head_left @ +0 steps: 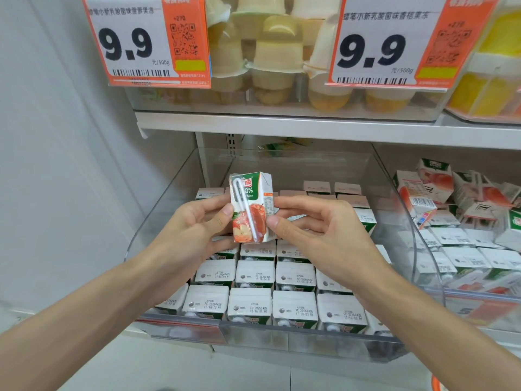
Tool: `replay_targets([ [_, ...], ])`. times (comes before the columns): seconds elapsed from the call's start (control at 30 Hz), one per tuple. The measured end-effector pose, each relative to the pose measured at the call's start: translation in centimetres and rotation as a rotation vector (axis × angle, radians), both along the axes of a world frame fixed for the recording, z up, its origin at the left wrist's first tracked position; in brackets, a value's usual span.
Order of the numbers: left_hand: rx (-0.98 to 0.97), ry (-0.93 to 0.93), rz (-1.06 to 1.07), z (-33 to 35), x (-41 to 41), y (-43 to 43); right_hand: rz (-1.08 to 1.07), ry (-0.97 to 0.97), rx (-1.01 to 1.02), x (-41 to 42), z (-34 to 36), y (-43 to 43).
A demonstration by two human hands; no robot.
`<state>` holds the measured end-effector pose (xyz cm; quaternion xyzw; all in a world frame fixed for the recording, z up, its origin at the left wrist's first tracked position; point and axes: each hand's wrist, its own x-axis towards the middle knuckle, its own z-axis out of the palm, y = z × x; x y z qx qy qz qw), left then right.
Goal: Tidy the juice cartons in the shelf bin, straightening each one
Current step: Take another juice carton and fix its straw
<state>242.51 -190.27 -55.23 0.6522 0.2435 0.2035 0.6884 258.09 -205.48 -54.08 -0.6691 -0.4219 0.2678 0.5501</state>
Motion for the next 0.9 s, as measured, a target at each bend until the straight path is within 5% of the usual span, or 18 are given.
replay_targets([
  [0.9, -0.001, 0.0, 0.018, 0.24, -0.17, -0.17, -0.013, 0.029, -0.015, -0.08, -0.06, 0.14],
])
